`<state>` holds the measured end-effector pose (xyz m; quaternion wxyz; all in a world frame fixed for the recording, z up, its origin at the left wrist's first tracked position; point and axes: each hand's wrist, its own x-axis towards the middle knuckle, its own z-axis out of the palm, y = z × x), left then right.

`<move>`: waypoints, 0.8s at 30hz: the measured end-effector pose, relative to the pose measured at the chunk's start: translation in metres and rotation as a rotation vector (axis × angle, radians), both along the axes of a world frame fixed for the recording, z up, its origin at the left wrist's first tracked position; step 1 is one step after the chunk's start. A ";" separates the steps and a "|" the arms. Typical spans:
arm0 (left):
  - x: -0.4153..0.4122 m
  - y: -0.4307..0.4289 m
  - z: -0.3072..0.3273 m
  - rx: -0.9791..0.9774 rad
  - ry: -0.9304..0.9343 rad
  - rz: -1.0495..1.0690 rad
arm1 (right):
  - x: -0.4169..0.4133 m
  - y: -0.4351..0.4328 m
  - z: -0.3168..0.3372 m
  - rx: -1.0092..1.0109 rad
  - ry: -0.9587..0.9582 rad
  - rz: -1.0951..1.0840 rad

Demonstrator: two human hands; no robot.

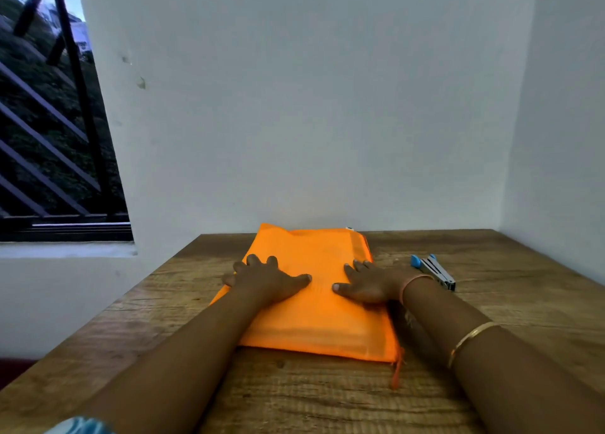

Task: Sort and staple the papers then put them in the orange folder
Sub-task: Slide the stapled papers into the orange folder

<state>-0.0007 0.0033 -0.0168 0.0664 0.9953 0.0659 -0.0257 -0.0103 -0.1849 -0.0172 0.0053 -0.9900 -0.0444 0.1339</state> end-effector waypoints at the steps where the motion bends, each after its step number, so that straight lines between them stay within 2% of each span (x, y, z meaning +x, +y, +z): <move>1: 0.000 -0.006 0.000 0.026 -0.004 0.001 | -0.003 -0.003 0.002 0.003 -0.018 -0.001; 3: 0.000 -0.010 -0.003 0.074 -0.035 -0.005 | -0.004 -0.010 0.006 0.051 -0.107 0.000; 5: 0.002 -0.009 -0.010 0.047 -0.054 0.010 | -0.003 -0.018 0.006 0.041 -0.311 -0.018; 7: 0.003 -0.004 -0.014 -0.019 -0.021 0.043 | -0.003 -0.026 0.007 0.025 -0.535 -0.093; 9: 0.003 -0.001 -0.014 -0.055 0.017 0.067 | -0.007 -0.033 0.007 0.020 -0.624 -0.222; 11: 0.002 0.000 -0.014 -0.054 0.019 0.072 | -0.009 -0.043 0.007 0.012 -0.601 -0.383; 13: 0.001 -0.001 -0.014 -0.028 0.006 0.076 | -0.008 -0.052 0.005 0.085 -0.502 -0.540; 15: -0.001 -0.004 -0.015 -0.014 0.008 0.081 | -0.006 -0.058 -0.001 0.129 -0.440 -0.616; 19: -0.009 -0.004 -0.016 -0.020 -0.011 0.074 | -0.011 -0.058 -0.005 0.145 -0.490 -0.604; 24: -0.020 -0.002 -0.017 -0.034 -0.026 0.071 | -0.016 -0.041 -0.005 0.238 -0.454 -0.545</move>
